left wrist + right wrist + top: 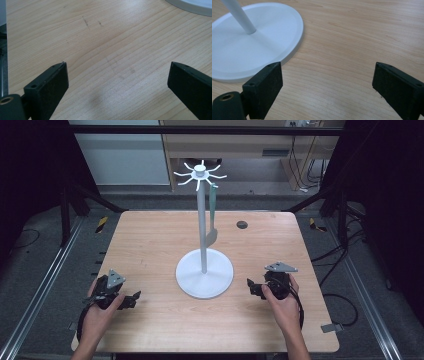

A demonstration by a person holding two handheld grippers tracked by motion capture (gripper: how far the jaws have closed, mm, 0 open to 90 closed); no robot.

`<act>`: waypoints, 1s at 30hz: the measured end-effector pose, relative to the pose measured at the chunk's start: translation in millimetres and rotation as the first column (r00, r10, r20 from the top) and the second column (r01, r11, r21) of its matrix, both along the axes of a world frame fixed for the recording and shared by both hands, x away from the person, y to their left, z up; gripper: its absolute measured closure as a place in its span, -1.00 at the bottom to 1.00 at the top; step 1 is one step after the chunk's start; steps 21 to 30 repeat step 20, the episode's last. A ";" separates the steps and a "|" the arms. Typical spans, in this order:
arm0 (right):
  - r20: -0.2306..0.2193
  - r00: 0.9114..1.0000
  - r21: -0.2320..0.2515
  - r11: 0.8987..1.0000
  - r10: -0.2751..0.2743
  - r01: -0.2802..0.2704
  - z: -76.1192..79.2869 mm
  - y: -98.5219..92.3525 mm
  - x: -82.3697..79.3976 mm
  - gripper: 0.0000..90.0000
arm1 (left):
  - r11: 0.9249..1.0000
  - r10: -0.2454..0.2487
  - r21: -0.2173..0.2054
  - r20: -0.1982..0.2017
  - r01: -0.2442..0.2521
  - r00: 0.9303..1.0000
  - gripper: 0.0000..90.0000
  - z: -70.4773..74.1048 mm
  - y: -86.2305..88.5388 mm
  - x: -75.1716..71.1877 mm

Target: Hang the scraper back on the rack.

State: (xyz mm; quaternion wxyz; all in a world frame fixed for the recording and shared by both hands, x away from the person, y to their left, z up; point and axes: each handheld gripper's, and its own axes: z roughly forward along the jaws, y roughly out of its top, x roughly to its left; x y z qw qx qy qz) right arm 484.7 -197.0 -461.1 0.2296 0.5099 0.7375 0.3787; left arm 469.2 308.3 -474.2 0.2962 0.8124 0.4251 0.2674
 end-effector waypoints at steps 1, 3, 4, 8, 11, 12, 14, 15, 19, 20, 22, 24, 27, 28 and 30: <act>-0.002 1.000 -0.002 1.000 0.000 0.000 -1.5 -1.1 0.1 -0.78 | 1.000 0.000 -0.001 0.000 0.000 1.000 -0.93 -0.1 -0.3 0.0; -0.011 1.000 -0.002 1.000 -0.013 0.013 -5.5 -2.5 0.8 -0.78 | 1.000 -0.004 0.001 -0.001 0.004 1.000 -0.93 -0.3 -1.2 0.1; -0.016 1.000 -0.006 1.000 -0.014 0.013 -7.4 -4.1 1.3 -0.78 | 1.000 -0.005 0.003 -0.001 0.005 1.000 -0.93 -0.4 -1.8 0.2; -0.040 0.999 -0.004 1.000 -0.023 0.022 -13.8 -8.1 1.4 -0.77 | 1.000 -0.009 0.005 0.000 0.009 1.000 -0.93 -0.4 -3.1 0.4; -0.050 0.999 -0.002 1.000 -0.020 0.020 -17.3 -8.8 0.6 -0.77 | 1.000 -0.009 0.006 0.001 0.009 1.000 -0.93 -0.3 -3.3 0.7; -0.056 0.998 -0.004 1.000 -0.021 0.020 -18.7 -8.1 0.2 -0.77 | 1.000 -0.009 0.006 0.001 0.009 1.000 -0.93 -0.3 -3.4 0.8; -0.061 0.998 -0.011 1.000 -0.017 0.016 -20.2 -8.1 -0.7 -0.76 | 1.000 -0.010 0.007 0.002 0.010 1.000 -0.93 -0.2 -3.8 1.1; -0.056 0.998 -0.013 1.000 -0.022 0.021 -19.8 -7.6 -2.0 -0.75 | 1.000 -0.012 0.007 0.001 0.012 1.000 -0.93 -0.2 -4.2 1.4; -0.046 0.999 -0.016 1.000 -0.026 0.025 -19.7 -6.8 -4.3 -0.75 | 1.000 -0.017 0.011 0.002 0.017 1.000 -0.93 -0.7 -6.2 2.0; -0.051 0.998 -0.025 1.000 -0.020 0.018 -20.9 -6.7 -4.0 -0.76 | 1.000 -0.018 0.011 0.003 0.018 1.000 -0.93 -0.8 -6.7 2.1; -0.051 0.998 -0.025 1.000 -0.020 0.018 -20.9 -6.7 -4.0 -0.76 | 1.000 -0.018 0.011 0.003 0.018 1.000 -0.93 -0.8 -6.7 2.1; -0.051 0.998 -0.025 1.000 -0.020 0.018 -20.9 -6.7 -4.0 -0.76 | 1.000 -0.018 0.011 0.003 0.018 1.000 -0.93 -0.8 -6.7 2.1; -0.051 0.998 -0.025 1.000 -0.020 0.018 -20.9 -6.7 -4.0 -0.76 | 1.000 -0.018 0.011 0.003 0.018 1.000 -0.93 -0.8 -6.7 2.1; -0.051 0.998 -0.025 1.000 -0.020 0.018 -20.9 -6.7 -4.0 -0.76 | 1.000 -0.018 0.011 0.003 0.018 1.000 -0.93 -0.8 -6.7 2.1; -0.051 0.998 -0.025 1.000 -0.020 0.018 -20.9 -6.7 -4.0 -0.76 | 1.000 -0.018 0.011 0.003 0.018 1.000 -0.93 -0.8 -6.7 2.1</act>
